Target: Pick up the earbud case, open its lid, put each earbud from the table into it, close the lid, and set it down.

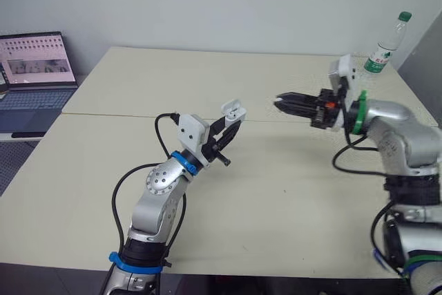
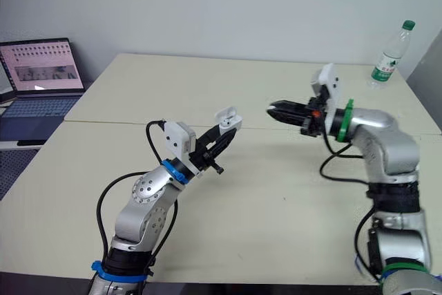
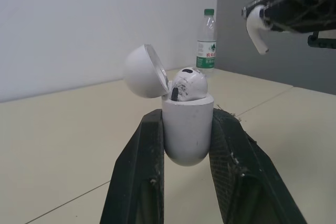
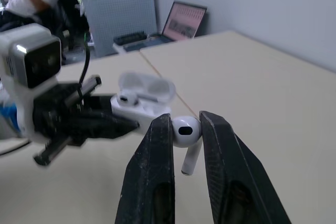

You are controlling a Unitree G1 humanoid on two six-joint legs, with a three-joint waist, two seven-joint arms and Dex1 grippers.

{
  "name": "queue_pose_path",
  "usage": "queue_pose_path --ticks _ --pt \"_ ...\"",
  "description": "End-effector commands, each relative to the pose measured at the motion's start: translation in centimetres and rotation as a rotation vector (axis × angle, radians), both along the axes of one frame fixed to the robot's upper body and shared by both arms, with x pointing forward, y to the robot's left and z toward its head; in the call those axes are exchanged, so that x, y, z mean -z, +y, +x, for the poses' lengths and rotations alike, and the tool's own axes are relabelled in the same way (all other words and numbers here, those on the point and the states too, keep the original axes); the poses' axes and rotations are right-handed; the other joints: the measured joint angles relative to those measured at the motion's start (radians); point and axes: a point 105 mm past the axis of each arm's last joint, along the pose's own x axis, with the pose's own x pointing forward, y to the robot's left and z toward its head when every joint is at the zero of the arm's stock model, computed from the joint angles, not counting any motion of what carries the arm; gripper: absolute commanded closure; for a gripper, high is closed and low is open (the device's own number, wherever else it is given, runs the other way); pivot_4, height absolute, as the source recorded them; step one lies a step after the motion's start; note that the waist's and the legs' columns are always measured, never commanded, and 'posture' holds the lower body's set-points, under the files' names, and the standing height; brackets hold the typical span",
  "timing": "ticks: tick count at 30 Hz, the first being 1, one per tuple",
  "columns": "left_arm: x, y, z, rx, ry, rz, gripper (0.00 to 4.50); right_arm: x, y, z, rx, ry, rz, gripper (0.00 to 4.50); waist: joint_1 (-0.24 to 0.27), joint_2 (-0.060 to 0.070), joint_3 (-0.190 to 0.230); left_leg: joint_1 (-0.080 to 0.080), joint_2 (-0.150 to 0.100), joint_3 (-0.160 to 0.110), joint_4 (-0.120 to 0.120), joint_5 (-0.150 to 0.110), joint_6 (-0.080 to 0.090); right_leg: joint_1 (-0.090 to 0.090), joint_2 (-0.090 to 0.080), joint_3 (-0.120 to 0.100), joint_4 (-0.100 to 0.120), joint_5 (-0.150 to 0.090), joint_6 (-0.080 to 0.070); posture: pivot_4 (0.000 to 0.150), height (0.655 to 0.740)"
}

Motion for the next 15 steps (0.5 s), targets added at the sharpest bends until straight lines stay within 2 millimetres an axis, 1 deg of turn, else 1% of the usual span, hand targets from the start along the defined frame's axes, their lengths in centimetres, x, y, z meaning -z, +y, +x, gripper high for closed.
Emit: queue_pose_path --ticks 1,4,9,12,15 --pt "-2.1 -0.2 0.2 0.023 -0.044 -0.047 3.7 -2.7 0.8 -0.9 0.078 -0.09 0.139 4.13 -0.003 0.0 0.0 0.0 0.0 0.0 0.0 0.0 0.0 0.0 0.0 0.0 0.0 0.0 0.0 0.15 0.74" --pt "-2.7 -0.2 0.4 0.034 -0.038 -0.071 3.7 -2.5 2.4 -1.2 0.105 -0.14 0.162 4.13 -0.006 0.0 0.0 0.001 0.001 0.0 0.0 0.0 0.0 -0.001 0.002 0.0 0.001 0.0 0.0 0.15 0.74" --pt "-3.1 -0.6 0.4 0.055 -0.047 -0.065 3.7 -1.9 5.0 -1.7 0.113 -0.134 0.244 4.13 -0.01 0.0 0.0 0.001 0.002 0.001 -0.001 0.0 0.0 -0.001 0.003 0.0 0.001 0.0 0.0 0.15 0.74" --pt "-3.4 -0.8 0.4 0.061 -0.049 -0.067 3.7 -1.7 5.6 -1.8 0.119 -0.134 0.264 4.13 -0.01 0.0 0.0 0.001 0.002 0.001 -0.001 0.0 0.0 -0.002 0.003 0.0 0.001 0.0 0.0 0.15 0.74" --pt "-3.8 -1.2 0.2 0.085 -0.06 -0.07 3.7 -1.1 6.0 -1.2 0.149 -0.134 0.277 4.13 -0.01 0.0 0.0 0.001 0.001 0.001 -0.001 0.0 0.0 -0.001 0.003 0.0 0.001 0.0 0.0 0.15 0.74"
